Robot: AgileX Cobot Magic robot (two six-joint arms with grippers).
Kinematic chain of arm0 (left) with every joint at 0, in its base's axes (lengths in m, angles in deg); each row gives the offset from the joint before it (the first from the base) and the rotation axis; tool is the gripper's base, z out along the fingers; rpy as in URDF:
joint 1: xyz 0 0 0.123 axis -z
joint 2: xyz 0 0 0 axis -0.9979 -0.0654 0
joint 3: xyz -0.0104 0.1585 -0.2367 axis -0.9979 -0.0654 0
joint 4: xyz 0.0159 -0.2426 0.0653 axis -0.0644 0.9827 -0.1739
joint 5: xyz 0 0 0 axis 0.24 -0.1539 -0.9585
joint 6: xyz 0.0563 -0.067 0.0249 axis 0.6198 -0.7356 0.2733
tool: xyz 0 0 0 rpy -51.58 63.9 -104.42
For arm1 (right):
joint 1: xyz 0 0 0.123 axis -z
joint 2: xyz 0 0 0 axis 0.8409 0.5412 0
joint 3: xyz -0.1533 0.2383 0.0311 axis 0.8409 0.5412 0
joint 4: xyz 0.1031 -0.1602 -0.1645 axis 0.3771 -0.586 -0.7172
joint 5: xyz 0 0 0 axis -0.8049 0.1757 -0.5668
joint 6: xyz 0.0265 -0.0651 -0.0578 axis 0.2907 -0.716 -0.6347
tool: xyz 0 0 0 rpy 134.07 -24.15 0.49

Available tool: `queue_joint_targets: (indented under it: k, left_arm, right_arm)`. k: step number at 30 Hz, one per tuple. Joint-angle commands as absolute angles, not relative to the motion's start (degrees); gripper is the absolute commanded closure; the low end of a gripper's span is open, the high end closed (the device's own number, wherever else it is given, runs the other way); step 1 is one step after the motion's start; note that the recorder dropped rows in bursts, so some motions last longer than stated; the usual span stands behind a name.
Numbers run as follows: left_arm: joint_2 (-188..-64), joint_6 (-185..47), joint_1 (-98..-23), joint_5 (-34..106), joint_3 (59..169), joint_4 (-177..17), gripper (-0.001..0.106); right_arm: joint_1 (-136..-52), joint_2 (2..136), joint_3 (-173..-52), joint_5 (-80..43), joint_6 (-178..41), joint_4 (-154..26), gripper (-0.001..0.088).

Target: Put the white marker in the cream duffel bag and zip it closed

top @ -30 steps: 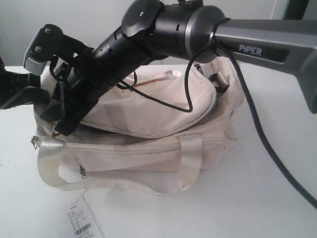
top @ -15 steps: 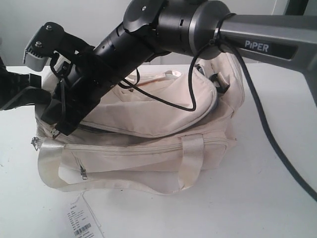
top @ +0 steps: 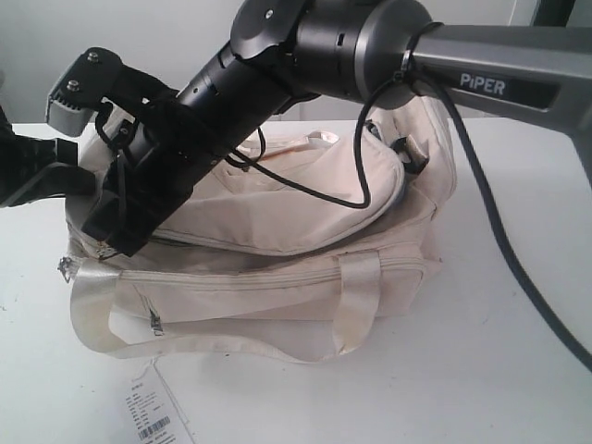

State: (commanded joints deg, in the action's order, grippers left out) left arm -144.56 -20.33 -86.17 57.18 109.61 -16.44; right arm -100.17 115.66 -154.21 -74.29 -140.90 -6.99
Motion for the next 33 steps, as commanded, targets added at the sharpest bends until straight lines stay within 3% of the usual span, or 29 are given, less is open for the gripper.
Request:
queue_joint_targets:
  k: [33]
  left_arm:
    - [-144.56, -20.33, -86.17, 57.07, 109.61, -16.44, 0.105]
  right_arm:
    - [-100.17, 114.72, -154.21, -79.14, -134.32, -16.4, 0.0868]
